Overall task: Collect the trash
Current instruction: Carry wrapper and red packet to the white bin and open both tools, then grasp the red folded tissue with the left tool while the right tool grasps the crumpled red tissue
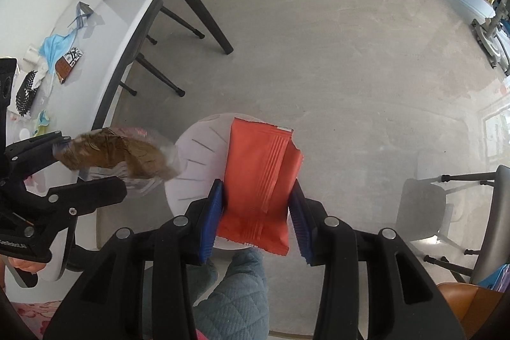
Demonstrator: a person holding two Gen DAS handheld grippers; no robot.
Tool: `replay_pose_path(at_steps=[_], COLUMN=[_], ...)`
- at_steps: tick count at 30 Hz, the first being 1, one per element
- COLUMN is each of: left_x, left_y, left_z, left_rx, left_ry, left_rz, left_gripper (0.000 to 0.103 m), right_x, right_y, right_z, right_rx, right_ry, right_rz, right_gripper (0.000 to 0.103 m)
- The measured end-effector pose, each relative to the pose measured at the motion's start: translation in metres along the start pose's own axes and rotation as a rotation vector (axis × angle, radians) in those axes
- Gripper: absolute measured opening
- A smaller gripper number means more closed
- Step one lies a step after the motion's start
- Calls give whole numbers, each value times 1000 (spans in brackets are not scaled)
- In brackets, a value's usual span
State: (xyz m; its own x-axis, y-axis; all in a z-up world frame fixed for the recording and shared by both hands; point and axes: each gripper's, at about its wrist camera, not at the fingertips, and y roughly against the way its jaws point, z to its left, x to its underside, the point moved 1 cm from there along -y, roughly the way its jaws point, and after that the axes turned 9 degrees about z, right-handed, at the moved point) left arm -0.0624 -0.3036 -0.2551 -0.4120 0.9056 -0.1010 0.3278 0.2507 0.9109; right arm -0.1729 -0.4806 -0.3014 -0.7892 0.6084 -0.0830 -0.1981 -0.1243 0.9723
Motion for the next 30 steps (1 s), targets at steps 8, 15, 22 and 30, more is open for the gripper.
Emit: replay_pose_path(at_steps=[8, 15, 22, 30], left_x=[18, 51, 101, 170], left_y=[22, 96, 171, 234], left_z=[1, 4, 53, 118], left_rx=[-28, -121, -263, -469], left_ry=[20, 117, 368, 627], left_rz=[-20, -145, -279, -410], left_gripper=[77, 92, 95, 95], right_x=[-11, -13, -27, -47], right_y=[-17, -34, 9, 66], right_z=[20, 48, 94, 201], right_rx=[-30, -49, -68, -152], right_ry=[93, 178, 266, 411], right_rz=[34, 71, -23, -166], right_gripper=[42, 88, 100, 101])
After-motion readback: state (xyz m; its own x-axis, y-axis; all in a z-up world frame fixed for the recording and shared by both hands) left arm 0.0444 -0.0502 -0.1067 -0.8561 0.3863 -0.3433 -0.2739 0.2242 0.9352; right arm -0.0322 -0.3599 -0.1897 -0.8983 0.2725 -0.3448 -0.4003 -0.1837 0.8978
